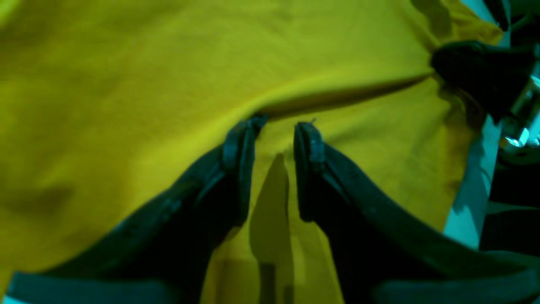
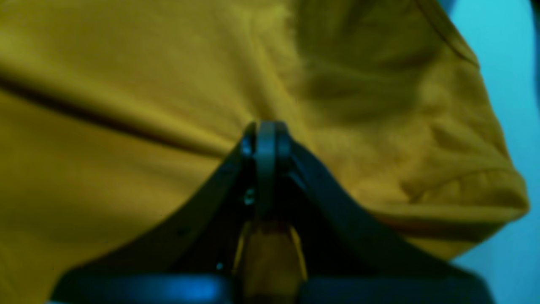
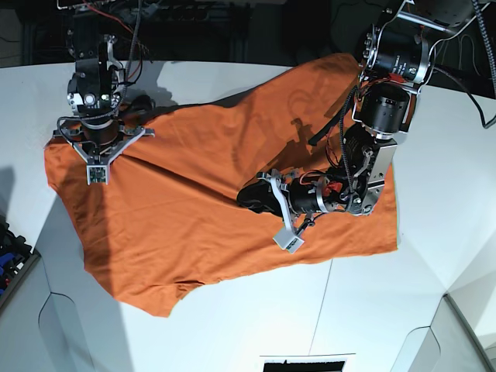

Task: Layout the t-shirt on the table in an organized manner, then fold the t-shirt properly
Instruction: 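Pull the shirt apart with both grippers to flatten it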

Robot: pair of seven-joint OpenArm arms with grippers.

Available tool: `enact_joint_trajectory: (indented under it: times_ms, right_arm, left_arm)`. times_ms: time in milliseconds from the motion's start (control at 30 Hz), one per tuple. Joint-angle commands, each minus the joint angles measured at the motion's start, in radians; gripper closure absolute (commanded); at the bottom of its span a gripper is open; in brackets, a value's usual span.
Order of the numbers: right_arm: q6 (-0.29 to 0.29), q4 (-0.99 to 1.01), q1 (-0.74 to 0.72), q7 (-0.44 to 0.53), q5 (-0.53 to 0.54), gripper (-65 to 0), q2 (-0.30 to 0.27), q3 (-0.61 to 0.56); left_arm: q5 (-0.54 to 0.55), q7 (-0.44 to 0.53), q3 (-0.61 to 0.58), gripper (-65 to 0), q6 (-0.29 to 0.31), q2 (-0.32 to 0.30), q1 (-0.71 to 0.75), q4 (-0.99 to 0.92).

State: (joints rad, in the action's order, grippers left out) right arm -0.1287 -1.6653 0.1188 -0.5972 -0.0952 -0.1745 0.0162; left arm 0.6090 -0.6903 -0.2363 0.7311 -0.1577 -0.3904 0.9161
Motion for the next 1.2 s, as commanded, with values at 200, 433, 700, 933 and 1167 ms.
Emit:
enact_joint_trajectory:
  times_ms: [200,433,700,933,1167]
  right_arm:
    - [-0.003,-0.082,0.092,0.003,-0.012,0.0,-0.032,0.012]
    - [-0.003,-0.15,0.194,0.017,-0.029,0.0,-0.031,0.064]
    - [-0.002,-0.26,0.305,0.013,0.01,0.0,-0.038,0.189]
    - [-0.003,-0.335,0.378,0.011,0.018,0.0,-0.044,0.259]
    - [-0.002,-0.407,0.359,0.021,0.074,0.0,-0.044,0.318]
  left_arm:
    - [-0.092,-0.042,-0.001,-19.2,-0.033,-0.009,-0.014,-0.001]
    - [-0.114,-0.043,-0.001,-19.2,-0.043,-0.012,-0.014,-0.001]
    - [-0.113,-0.044,-0.001,-19.2,-0.043,-0.029,-0.014,-0.001]
    - [-0.101,-0.066,-0.001,-19.2,-0.035,-0.028,-0.014,-0.001]
    - [0.12,-0.177,-0.001,-19.2,-0.033,-0.062,-0.013,0.067]
